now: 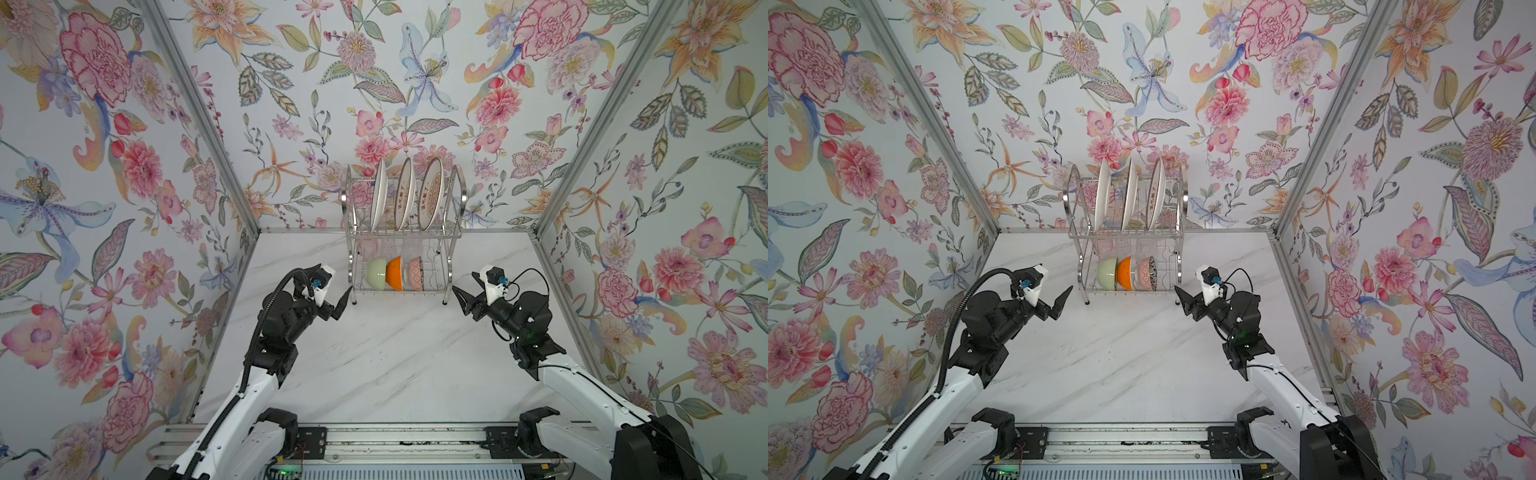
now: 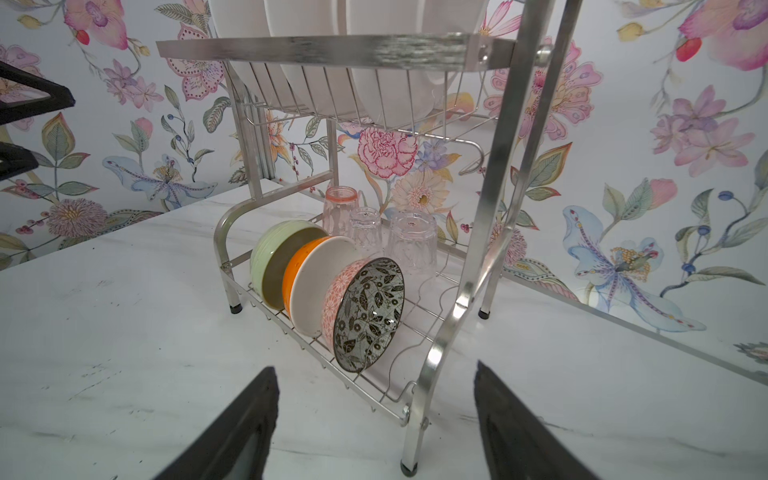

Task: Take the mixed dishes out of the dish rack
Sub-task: 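Raise both grippers toward the lower tier of the dish rack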

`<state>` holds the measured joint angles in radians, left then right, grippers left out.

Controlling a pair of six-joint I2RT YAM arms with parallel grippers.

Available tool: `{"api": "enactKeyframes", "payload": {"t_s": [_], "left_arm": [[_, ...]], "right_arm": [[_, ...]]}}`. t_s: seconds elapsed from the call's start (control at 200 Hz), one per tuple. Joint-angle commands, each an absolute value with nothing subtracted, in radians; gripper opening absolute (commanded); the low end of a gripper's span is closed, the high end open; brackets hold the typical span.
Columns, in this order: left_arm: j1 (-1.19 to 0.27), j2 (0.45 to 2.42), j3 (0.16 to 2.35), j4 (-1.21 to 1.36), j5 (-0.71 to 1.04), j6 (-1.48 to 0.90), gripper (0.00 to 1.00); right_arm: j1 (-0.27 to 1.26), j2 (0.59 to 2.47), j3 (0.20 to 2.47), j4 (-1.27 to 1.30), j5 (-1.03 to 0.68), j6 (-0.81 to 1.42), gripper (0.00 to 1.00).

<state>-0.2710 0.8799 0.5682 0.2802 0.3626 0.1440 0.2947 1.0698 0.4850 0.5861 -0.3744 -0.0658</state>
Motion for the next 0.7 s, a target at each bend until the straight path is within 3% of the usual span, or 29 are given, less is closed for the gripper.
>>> {"api": "enactKeyframes", "payload": {"t_s": [0.0,0.696], "left_arm": [[-0.305,0.902,0.568,0.275,0.343,0.163,0.99],[-0.339,0.796,0.460,0.257,0.283,0.133,0.99]], "right_arm": [[0.314,1.119,0.538,0.586,-0.402,-0.050,0.73],[0.358,1.452,0.709,0.711,-0.516,0.046,0.59]]}}
